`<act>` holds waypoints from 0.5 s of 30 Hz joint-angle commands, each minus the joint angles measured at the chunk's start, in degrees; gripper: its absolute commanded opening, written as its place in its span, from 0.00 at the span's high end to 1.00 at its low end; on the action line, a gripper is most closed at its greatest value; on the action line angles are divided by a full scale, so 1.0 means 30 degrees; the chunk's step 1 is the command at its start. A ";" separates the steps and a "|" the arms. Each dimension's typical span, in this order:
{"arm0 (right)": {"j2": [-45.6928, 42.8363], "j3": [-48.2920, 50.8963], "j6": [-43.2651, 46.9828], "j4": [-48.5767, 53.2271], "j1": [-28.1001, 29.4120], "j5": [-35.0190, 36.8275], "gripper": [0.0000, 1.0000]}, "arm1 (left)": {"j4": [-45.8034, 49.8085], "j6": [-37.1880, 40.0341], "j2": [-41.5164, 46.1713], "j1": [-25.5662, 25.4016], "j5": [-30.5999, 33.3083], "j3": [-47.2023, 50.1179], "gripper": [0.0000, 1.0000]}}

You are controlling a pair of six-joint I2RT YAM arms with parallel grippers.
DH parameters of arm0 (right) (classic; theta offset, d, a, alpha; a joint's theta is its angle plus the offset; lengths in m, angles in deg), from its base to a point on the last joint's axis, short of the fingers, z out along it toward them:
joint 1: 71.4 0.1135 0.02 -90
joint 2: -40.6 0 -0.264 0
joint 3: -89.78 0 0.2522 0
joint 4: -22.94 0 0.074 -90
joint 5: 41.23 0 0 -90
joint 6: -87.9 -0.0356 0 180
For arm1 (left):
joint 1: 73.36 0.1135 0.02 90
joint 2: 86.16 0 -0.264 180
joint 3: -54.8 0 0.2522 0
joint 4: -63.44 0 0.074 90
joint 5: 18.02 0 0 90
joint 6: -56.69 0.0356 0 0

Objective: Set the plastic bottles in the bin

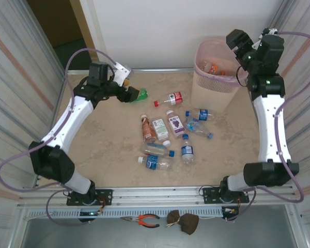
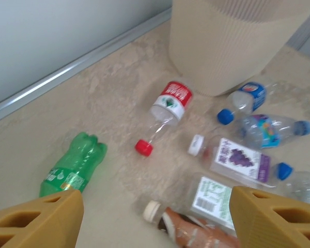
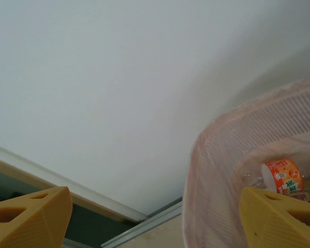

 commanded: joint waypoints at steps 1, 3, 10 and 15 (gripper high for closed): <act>-0.1186 0.0918 0.1938 -0.0082 -0.0278 -0.0144 0.16 | 0.0398 0.1510 -0.1677 0.0296 0.1053 -0.1253 0.25; -0.1717 0.1301 0.2001 0.0040 -0.0419 -0.0173 0.16 | 0.0602 0.2046 -0.2979 0.0369 0.1673 -0.1938 0.25; -0.2978 0.1999 0.2389 0.0925 -0.0556 0.0024 0.14 | -0.0677 0.3069 -0.6952 0.0543 0.3592 -0.3672 0.22; -0.3742 0.2565 0.2656 0.1346 -0.0635 0.0317 0.13 | -0.0272 0.4031 -0.9643 0.0602 0.4430 -0.5920 0.19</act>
